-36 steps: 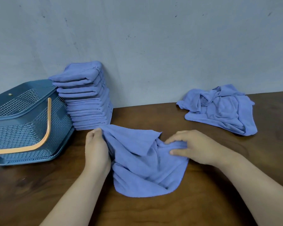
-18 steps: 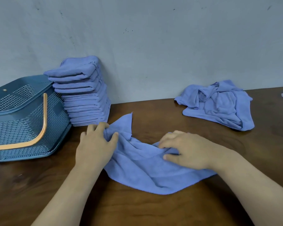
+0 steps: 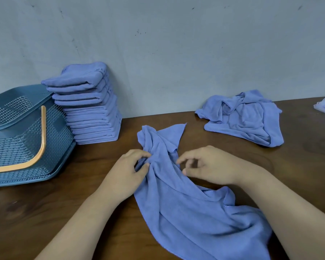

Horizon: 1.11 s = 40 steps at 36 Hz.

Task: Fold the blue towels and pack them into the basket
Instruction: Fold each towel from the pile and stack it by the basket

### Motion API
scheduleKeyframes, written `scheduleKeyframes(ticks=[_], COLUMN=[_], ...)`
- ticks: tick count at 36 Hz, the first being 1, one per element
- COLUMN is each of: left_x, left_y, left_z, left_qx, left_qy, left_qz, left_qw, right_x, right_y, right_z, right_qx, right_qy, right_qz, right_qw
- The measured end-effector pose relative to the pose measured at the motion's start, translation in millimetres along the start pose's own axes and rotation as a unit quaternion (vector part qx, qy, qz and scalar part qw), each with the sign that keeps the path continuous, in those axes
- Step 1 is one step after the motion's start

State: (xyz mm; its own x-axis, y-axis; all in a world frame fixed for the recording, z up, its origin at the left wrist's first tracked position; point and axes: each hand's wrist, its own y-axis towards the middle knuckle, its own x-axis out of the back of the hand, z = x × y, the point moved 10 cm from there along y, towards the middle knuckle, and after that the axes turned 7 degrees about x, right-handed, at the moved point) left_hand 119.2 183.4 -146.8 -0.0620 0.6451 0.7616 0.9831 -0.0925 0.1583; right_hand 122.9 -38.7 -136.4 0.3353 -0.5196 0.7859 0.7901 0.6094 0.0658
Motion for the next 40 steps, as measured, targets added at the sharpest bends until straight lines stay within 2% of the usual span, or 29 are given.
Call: scheduleKeyframes(ticks=[2,5,8,10,13,15,17,20,24,28,30,33,36,38,40], left_x=[-1,-4,-5,11,44,49,37,13,-1,1,-1,-13,-27,-29,-28], left_y=[-1,-2,-5,-4,0,2,4,6,4,-3,-5,-14,-27,-35,-39], left_z=[-5,-8,-4,1,15,25,34,38,16,-3,-14,-35,-54,-62,-65], left_qx=[-0.016,-0.011,0.034,0.051,0.072,0.102,0.141,0.161,0.104,0.065,0.029,-0.061,-0.134,-0.144,-0.14], left_qy=[0.013,-0.032,-0.091,-0.104,-0.046,-0.007,0.049,0.128,0.042,-0.11,-0.159,-0.106,-0.03,-0.047,-0.083], left_qz=[0.006,0.04,0.075,0.009,-0.149,-0.172,-0.127,-0.049,-0.005,-0.004,0.028,0.095,0.155,0.191,0.219], left_qw=[1.0,0.999,0.992,0.993,0.985,0.98,0.981,0.977,0.994,0.992,0.986,0.988,0.978,0.97,0.962], right_x=[-10,-34,-50,-42,-11,10,14,-5,-24,9,23,32,42,34,19], right_y=[-2,-14,-26,-18,1,6,7,16,23,15,9,-1,-5,-1,0], right_z=[4,11,20,19,-1,-17,-25,-15,-9,5,0,-7,-10,-24,-32], right_qx=[-0.005,-0.036,-0.047,-0.039,-0.042,-0.048,-0.05,-0.019,-0.013,0.007,-0.03,-0.076,-0.07,-0.078,-0.061], right_qy=[0.032,0.14,0.149,0.153,0.132,0.045,-0.038,-0.113,-0.199,-0.263,-0.293,-0.301,-0.273,-0.27,-0.222], right_qz=[0.044,0.167,0.262,0.218,0.027,-0.09,-0.137,-0.09,-0.025,-0.117,-0.149,-0.194,-0.232,-0.155,-0.079], right_qw=[0.999,0.975,0.952,0.963,0.99,0.994,0.989,0.989,0.98,0.958,0.944,0.93,0.931,0.947,0.97])
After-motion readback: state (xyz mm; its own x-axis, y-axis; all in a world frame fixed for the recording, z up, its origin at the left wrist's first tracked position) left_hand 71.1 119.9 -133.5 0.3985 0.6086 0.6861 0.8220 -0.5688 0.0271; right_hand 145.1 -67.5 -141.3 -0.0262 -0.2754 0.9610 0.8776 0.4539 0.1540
